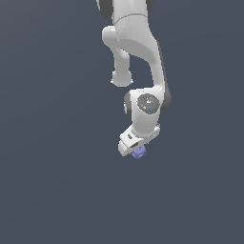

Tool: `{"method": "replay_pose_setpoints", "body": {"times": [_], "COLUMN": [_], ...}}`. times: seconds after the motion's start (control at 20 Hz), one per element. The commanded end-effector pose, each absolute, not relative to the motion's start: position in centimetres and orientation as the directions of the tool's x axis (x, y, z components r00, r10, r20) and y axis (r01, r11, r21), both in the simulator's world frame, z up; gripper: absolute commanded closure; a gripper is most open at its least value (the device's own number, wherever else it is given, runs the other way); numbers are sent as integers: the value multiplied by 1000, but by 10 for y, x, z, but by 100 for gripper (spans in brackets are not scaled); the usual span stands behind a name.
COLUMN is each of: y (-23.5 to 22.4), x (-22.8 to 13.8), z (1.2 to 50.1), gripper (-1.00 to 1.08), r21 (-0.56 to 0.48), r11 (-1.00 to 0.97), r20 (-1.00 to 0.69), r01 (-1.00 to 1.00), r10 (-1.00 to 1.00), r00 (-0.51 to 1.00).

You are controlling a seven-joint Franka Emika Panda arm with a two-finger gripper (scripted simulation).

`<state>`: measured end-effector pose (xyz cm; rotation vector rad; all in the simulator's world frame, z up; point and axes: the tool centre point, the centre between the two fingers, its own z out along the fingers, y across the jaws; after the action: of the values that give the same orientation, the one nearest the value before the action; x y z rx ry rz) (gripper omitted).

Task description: Pick up the object and move it to a goal position.

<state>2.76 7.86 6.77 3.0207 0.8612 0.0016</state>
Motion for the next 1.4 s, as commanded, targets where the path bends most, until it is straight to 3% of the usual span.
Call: {"method": "replay_pose_setpoints", "body": {"times": [0.0, 0.35, 0.4, 1.35], "y": [79, 79, 79, 79], "x": [27, 28, 28, 25], "z": [53, 39, 39, 62], "gripper": [-92, -92, 108, 108], "r21": [0, 0, 0, 0], "r11": [-849, -848, -848, -848], "r20": [0, 0, 0, 0], "r01": [529, 530, 530, 530], "r10": [529, 530, 530, 530], "r00": [849, 848, 848, 848]}}
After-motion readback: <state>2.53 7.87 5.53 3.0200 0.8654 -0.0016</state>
